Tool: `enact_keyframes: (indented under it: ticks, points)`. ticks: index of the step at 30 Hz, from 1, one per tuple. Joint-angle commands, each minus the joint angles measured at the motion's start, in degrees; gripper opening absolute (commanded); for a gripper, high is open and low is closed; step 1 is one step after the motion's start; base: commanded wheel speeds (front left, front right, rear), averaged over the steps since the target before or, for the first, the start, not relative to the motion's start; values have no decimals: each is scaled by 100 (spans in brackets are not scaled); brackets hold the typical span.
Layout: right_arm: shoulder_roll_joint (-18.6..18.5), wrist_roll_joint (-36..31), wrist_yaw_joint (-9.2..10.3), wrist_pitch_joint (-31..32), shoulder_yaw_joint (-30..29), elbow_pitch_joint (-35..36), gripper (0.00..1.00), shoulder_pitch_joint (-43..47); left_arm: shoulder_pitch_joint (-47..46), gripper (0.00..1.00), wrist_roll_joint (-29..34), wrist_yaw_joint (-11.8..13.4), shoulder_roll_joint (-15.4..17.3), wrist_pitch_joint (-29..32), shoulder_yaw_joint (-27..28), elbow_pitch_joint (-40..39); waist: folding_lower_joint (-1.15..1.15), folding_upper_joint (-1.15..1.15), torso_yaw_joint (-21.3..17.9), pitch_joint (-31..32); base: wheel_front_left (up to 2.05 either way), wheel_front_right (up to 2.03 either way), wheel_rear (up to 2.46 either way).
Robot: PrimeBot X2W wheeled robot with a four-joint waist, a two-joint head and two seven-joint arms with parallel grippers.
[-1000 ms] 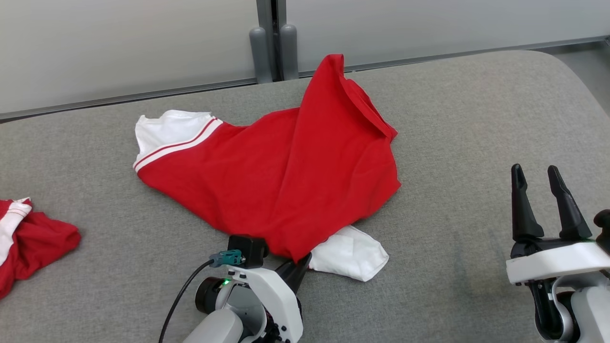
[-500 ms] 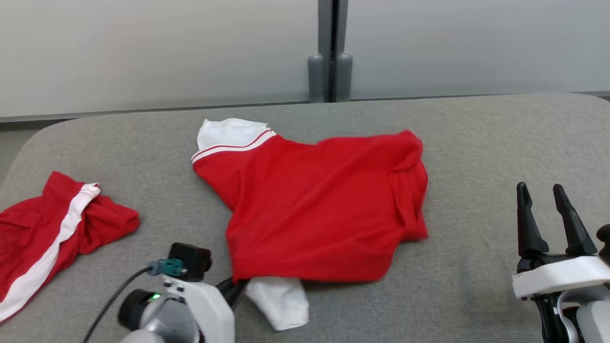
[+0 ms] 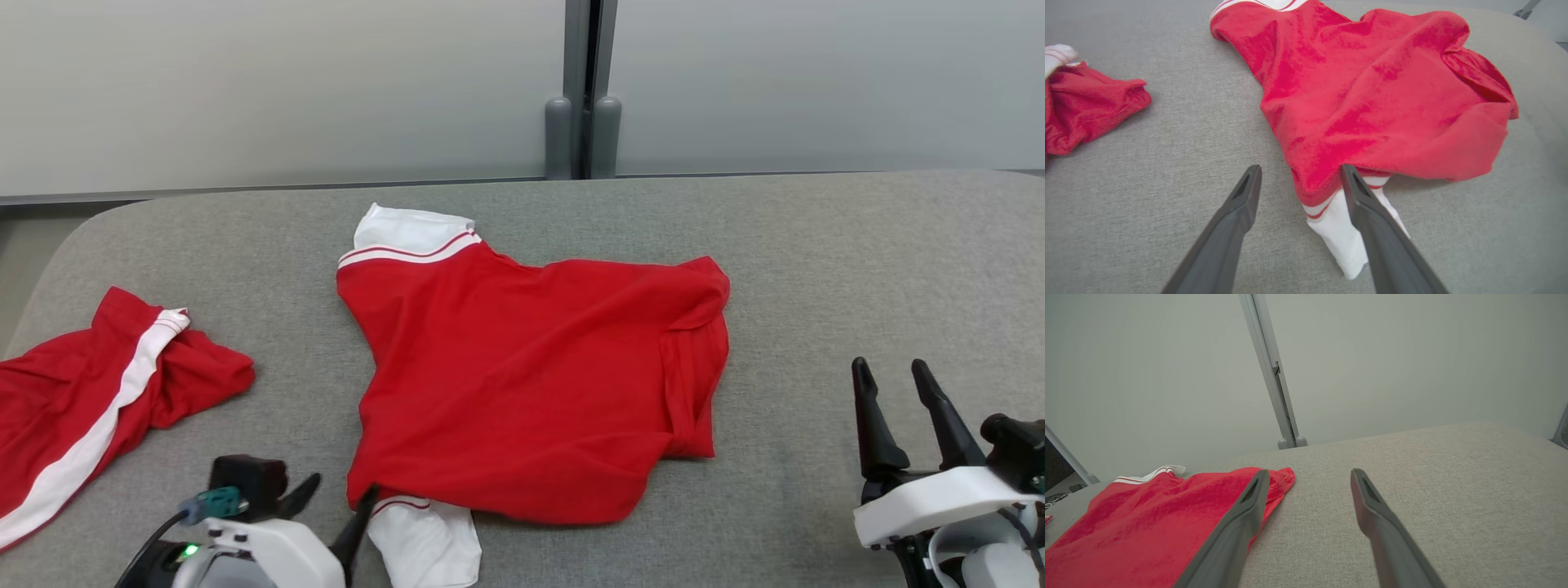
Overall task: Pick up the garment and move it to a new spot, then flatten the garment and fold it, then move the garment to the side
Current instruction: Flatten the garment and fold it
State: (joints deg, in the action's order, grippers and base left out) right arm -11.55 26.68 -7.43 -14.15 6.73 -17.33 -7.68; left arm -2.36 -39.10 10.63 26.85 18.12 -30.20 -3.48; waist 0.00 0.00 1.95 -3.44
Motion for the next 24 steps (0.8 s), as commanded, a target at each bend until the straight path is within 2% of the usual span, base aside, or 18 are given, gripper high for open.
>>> enact_keyframes:
  ticks: [1, 5, 9, 18, 24]
  points:
    - [-26, 18, -12, 6, 36, -8, 100, 29, 95, 100, 80, 102, 61, -99, 78, -31, 0, 0, 30, 5, 0, 0, 0]
    - [33, 41, -12, 90, 204, -88, 100, 32, 223, 100, 314, 438, 21, -533, 250, -136, 0, 0, 151, 40, 0, 0, 0]
    - [145, 76, -12, 317, 381, -309, 100, -107, 260, 100, 498, 614, -77, -848, 270, -122, 0, 0, 287, 88, 0, 0, 0]
    - [484, 116, -12, 1260, 640, -1313, 100, -607, 47, 100, 501, 453, -405, -1065, 7, -4, 0, 0, 657, 88, 0, 0, 0]
    - [605, -128, -12, 1944, 535, -1705, 100, -743, 9, 100, 440, 385, -545, -1166, -54, 187, 0, 0, 826, 69, 0, 0, 0]
